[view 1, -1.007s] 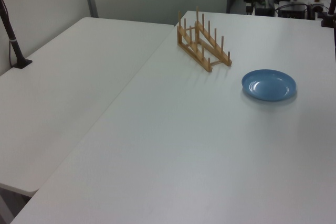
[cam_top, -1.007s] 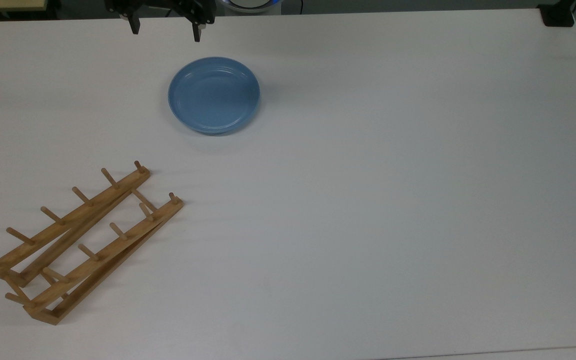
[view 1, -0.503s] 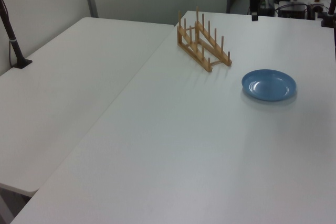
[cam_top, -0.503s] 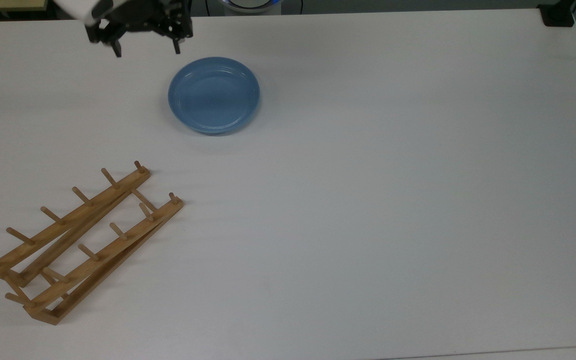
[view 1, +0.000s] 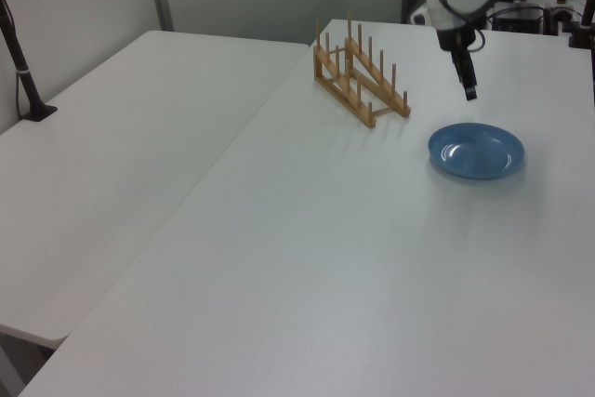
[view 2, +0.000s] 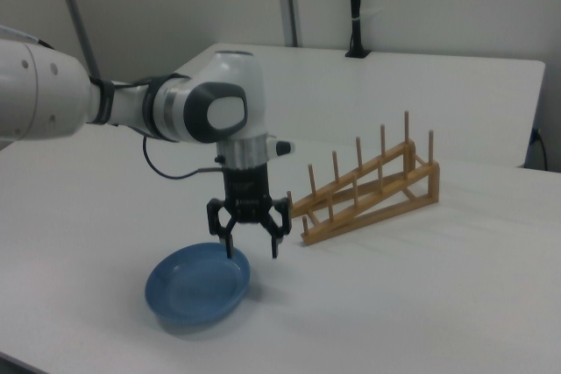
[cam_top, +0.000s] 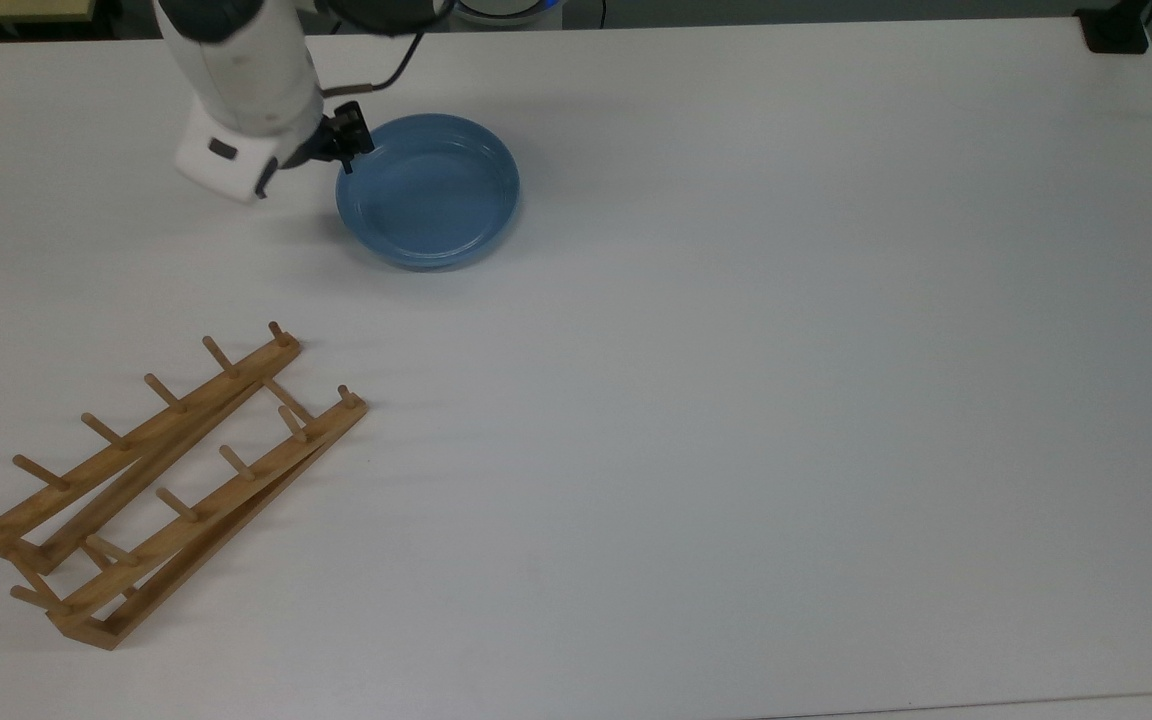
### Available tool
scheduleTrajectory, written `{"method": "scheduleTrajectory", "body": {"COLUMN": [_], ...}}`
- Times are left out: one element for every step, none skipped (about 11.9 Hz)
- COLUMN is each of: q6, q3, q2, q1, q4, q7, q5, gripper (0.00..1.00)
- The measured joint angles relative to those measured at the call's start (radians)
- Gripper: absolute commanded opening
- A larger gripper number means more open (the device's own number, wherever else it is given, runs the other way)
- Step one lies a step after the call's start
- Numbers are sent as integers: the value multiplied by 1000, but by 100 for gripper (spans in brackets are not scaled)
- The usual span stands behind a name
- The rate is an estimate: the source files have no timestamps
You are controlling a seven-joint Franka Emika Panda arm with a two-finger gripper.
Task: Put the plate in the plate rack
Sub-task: 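Lower the open gripper to the rim of the blue plate, then close the gripper on the plate rim and tilt the plate up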
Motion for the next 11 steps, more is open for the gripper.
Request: {"method": "scheduleTrajectory", "body": {"q6": [1,1,6,16,21,21,21,21,21,21,21], "q3": [2,5,7,8,8,8,8,9,9,9,9], "q2": [15,32,49,64,72,78,84,90,94,98,98], "q1": [1,1,2,3,4,6,12,19,23,25,26], "q4": [-15,-23,-25,-26,-27,-27,-27,-27,-27,-27,-26], "q7": [-3,-7,-11,-12,-12,-12,-12,-11,-11,-11,-11], "q5": [-9,-14,-18,-21,-22,-22,-22,-22,-22,-22,-22], "gripper": [48,40,38,33,33,29,19,6,0,0,0]}}
